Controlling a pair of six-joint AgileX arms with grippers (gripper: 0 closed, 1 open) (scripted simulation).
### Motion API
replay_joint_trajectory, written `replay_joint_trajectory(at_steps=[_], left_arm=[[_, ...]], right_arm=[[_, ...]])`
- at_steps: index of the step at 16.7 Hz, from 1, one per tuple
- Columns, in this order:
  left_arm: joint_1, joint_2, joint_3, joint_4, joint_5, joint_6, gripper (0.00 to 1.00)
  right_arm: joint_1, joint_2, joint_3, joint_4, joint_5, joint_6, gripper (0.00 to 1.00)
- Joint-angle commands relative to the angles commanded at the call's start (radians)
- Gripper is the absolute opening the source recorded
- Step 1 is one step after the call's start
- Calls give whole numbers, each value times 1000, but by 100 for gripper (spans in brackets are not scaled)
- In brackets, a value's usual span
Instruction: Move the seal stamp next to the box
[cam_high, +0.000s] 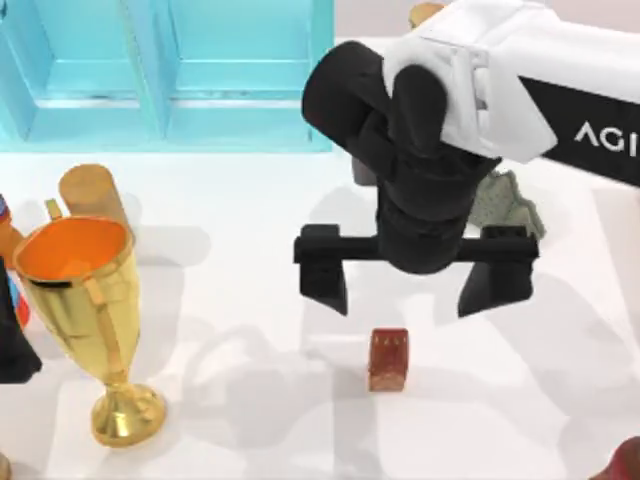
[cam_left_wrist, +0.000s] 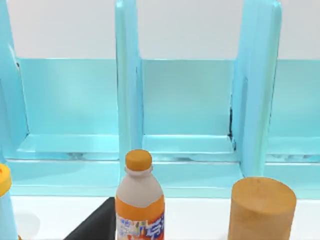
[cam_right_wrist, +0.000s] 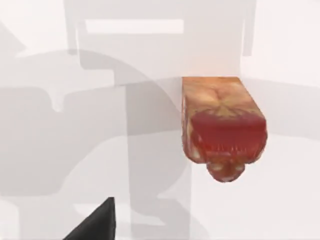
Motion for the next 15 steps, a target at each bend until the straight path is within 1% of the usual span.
replay_joint_trajectory(at_steps=[2, 9, 11, 15], left_arm=[[0, 0, 0, 0, 0, 0, 100], [0, 0, 0, 0, 0, 0, 100], [0, 0, 0, 0, 0, 0, 100], [0, 0, 0, 0, 0, 0, 100]], right_arm=[[13, 32, 27, -20, 0, 13, 100], [10, 35, 10, -2, 0, 11, 100], [11, 51, -34, 55, 0, 11, 100], [13, 103, -160, 247, 0, 14, 100]])
